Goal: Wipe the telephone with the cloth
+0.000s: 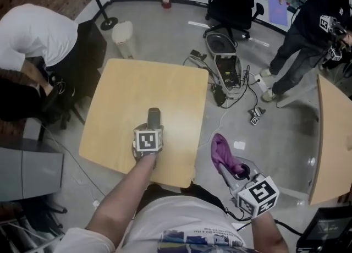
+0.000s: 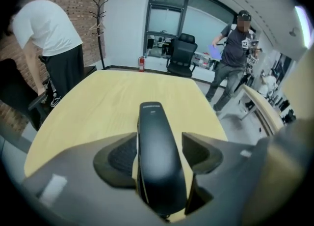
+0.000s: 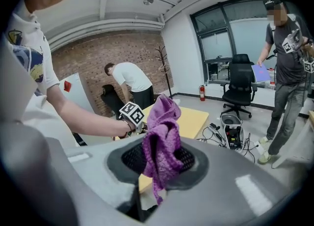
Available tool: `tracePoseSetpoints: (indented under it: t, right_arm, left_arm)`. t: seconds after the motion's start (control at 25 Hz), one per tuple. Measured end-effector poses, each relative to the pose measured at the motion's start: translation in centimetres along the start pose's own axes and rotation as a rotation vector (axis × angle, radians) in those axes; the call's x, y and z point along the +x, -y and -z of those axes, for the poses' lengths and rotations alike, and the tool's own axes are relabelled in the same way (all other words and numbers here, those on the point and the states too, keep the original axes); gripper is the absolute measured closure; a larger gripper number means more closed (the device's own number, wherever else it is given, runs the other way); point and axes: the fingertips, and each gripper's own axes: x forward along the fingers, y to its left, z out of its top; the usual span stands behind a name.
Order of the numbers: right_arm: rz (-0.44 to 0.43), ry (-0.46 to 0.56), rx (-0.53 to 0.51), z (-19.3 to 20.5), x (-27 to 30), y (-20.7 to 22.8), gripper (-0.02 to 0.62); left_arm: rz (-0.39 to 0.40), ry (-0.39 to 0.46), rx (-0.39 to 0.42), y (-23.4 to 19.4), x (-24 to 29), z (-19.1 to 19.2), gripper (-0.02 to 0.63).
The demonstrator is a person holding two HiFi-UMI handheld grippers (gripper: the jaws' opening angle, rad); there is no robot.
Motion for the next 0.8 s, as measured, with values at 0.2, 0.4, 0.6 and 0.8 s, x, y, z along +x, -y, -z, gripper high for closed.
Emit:
tracePoseSetpoints:
  t: [0.2, 0.4, 0.6, 0.8]
  right_arm:
    - [-0.027, -0.005, -0.011, 0.2, -0.2, 1.4, 0.509]
    - [-0.045, -0.004, -0.023, 0.1, 0.2, 2.0, 0.509]
    - [-0.059, 0.004, -0.039, -0.5, 0.9, 1.6, 0.509]
    - [-0.064, 0.013, -0.059, -1.0, 1.4, 1.0, 0.509]
  left_arm:
    - [-0.053, -0.028, -0.006, -0.3, 0.5, 0.4, 0.334]
    - [-0.071, -0.05, -0.004, -0.9, 0.4, 0.7, 0.339]
    - [0.029, -0.095, -0.075, 0.4, 0.3, 1.8, 0.344]
    - [0.079, 0.083, -0.026, 0.8, -1.0, -1.6, 0.345]
